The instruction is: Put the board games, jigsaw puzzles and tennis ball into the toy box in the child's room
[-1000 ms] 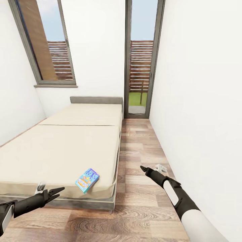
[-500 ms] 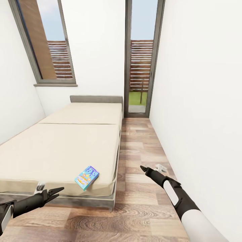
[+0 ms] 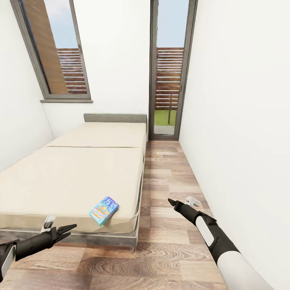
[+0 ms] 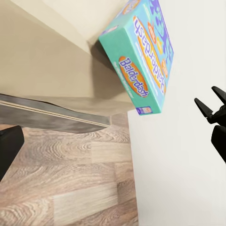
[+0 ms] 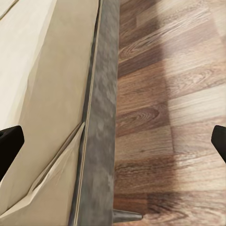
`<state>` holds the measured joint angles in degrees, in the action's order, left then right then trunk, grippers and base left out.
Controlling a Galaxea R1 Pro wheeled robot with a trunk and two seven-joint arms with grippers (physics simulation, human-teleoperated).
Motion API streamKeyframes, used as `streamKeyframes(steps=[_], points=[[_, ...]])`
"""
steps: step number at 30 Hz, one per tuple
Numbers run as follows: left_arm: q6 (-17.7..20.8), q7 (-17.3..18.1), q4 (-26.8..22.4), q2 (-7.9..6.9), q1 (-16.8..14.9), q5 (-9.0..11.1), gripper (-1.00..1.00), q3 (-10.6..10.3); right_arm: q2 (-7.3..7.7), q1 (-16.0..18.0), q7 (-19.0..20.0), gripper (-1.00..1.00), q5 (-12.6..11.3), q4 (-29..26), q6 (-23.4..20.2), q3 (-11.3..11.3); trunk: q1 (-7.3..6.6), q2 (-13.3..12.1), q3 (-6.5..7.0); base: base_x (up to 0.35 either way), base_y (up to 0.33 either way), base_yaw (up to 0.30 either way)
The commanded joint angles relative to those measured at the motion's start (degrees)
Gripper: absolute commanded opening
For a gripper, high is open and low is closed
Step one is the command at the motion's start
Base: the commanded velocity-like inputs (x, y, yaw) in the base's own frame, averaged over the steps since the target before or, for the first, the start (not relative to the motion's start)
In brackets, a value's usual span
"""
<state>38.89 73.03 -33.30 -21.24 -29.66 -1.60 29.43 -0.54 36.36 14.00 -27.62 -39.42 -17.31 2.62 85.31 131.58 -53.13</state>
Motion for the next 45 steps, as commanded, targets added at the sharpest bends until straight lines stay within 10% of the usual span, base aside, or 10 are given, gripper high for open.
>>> streamKeyframes(steps=[1,14,22,32,45], points=[[0.59,0.27,-0.01,0.04,-0.04,-0.15,1.0,0.16,-0.06,0.02,0.16,1.0,-0.41,-0.05,-0.45,0.28,-0.01,0.02,-0.06,0.0,0.0,0.0],[-0.82,0.08,0.37,0.79,-0.04,0.34,1.0,0.65,-0.07,0.02,0.15,1.0,-0.41,0.02,-0.45,0.27,-0.01,0.02,-0.06,0.0,0.0,0.0],[-3.55,0.04,3.17,3.7,-0.04,0.93,1.0,1.01,-0.07,0.02,0.18,1.0,-0.41,0.19,-0.43,0.28,-0.01,0.02,-0.06,0.0,0.0,0.0],[-3.91,-0.11,4.91,6.63,-0.04,6.37,1.0,1.07,0.01,0.02,0.31,1.0,-0.41,0.15,-0.51,0.28,-0.01,0.02,-0.06,0.0,0.0,0.0],[-6.23,-0.26,8.38,8.08,-0.04,7.4,1.0,1.15,-0.05,0.02,0.31,1.0,-0.41,0.13,-0.52,0.21,-0.01,0.02,-0.06,0.0,0.0,0.0]])
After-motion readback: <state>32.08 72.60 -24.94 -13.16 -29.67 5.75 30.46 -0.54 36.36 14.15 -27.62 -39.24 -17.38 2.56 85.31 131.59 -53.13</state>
